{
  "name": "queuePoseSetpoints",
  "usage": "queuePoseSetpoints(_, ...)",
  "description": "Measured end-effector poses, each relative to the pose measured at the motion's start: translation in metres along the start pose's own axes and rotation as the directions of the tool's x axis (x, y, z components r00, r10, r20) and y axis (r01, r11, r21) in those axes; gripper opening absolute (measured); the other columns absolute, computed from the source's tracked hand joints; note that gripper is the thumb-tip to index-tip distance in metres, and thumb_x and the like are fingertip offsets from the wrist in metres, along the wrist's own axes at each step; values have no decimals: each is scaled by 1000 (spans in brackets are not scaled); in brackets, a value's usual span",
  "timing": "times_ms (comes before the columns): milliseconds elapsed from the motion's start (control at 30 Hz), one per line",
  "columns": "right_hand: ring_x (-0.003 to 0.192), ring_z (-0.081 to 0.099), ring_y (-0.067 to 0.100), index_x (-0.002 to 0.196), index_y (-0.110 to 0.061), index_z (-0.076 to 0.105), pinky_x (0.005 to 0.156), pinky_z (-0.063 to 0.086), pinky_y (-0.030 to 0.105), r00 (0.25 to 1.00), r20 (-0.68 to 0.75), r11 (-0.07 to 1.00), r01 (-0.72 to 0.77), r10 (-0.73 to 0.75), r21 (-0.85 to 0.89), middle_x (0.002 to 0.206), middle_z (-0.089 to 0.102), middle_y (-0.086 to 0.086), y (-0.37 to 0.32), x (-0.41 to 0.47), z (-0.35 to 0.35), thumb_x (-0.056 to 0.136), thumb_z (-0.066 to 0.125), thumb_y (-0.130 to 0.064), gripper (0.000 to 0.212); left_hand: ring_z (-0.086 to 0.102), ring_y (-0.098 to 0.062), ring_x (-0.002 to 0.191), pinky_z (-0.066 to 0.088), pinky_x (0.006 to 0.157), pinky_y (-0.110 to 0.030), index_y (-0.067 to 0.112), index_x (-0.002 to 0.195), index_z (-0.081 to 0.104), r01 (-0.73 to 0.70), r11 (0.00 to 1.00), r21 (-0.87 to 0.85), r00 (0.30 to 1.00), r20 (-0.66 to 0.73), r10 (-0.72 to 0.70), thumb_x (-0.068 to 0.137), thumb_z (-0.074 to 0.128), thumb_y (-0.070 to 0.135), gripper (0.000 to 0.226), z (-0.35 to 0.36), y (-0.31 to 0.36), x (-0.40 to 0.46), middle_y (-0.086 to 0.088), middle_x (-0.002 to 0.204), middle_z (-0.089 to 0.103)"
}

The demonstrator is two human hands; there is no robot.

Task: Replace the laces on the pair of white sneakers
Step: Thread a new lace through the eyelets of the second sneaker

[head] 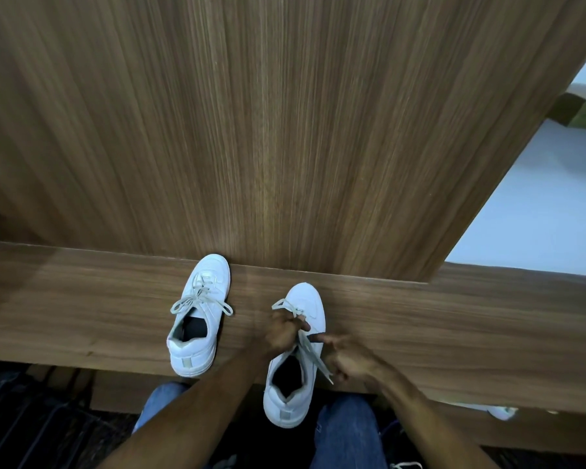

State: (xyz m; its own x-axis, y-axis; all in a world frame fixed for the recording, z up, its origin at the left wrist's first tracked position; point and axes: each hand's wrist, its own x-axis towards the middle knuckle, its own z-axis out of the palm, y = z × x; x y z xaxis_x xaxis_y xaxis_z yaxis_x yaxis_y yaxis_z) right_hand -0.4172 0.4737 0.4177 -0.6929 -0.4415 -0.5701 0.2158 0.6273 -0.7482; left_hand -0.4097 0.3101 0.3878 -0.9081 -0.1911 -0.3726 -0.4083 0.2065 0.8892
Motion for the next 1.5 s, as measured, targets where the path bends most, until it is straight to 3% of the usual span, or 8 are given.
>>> queuePoseSetpoints(167, 72, 62, 9, 137, -51, 29, 56, 55, 26, 992, 69, 971, 114, -101, -209, 102, 61, -2, -8, 2, 19, 77, 49, -5, 78, 58, -15, 68, 47, 55, -19, 1, 105, 62, 99, 995, 4, 994, 39, -99, 96, 55, 17, 19, -5, 2, 3, -7, 85, 63)
queuePoseSetpoints(267, 58, 55, -8, 145, -37, 30, 48, 41, 10, 973, 90, 948, 229, -214, -222, 85, 52, -12, -9, 0, 22, 81, 46, 3, 77, 57, -10, 53, 49, 49, -20, 7, 73, 58, 89, 993, 72, 994, 52, -93, 96, 56, 17, 25, -8, 1, 8, -6, 66, 57)
queuePoseSetpoints(467, 59, 56, 13, 90, -36, 67, 59, 48, 38, 962, -140, 971, 224, -234, -84, 72, 65, -1, 0, 23, 28, 87, 56, -39, 12, 59, -19, 55, 52, 57, -29, 3, 77, 64, 60, 989, 138, 992, 98, -74, 98, 53, 21, 30, -9, 0, 9, -10, 65, 60)
queuePoseSetpoints(667, 57, 53, 5, 59, -41, 66, 60, 44, 29, 912, -355, 974, 227, -208, 11, 55, 59, -15, 1, 46, 43, 91, 57, -16, 41, 54, 5, 49, 38, 54, -6, 7, 70, 64, -136, 963, 231, 986, 124, 109, 93, 61, 12, 23, -27, 8, -7, -1, 60, 55)
queuePoseSetpoints(867, 65, 55, 16, 79, -17, 70, 56, 45, 25, 975, -210, 916, 14, 77, 401, 77, 66, 7, -2, 47, 36, 88, 53, -5, 22, 62, -15, 85, 32, 63, -20, 15, 100, 71, -340, 530, 777, 935, 219, 278, 92, 57, 28, 21, -44, 7, -24, -6, 104, 70)
queuePoseSetpoints(1067, 69, 58, 20, 71, -13, 67, 57, 46, 27, 983, -143, 896, -40, 115, 443, 74, 66, 9, -14, 49, 26, 80, 60, 2, 19, 22, -11, 143, 22, 109, -35, 27, 117, 65, -563, 119, 818, 776, 474, 416, 94, 52, 25, 27, -51, -3, -7, 14, 143, 46)
queuePoseSetpoints(1300, 57, 58, -1, 77, -26, 71, 59, 46, 21, 922, -326, 963, 252, -210, 92, 68, 68, -8, 2, 48, 35, 88, 61, -4, 27, 61, -4, 80, 44, 74, -22, 18, 87, 75, -373, 715, 592, 928, 243, 282, 87, 61, 23, 15, -49, 8, 0, 4, 91, 73)
queuePoseSetpoints(1500, 63, 57, 10, 70, -24, 70, 61, 45, 29, 937, -308, 964, 220, -167, 148, 68, 67, -5, 5, 49, 39, 90, 61, -13, 25, 62, -11, 91, 43, 78, -26, 26, 79, 69, -275, 779, 563, 961, 176, 212, 89, 55, 25, 17, -38, 5, -1, 6, 94, 71)
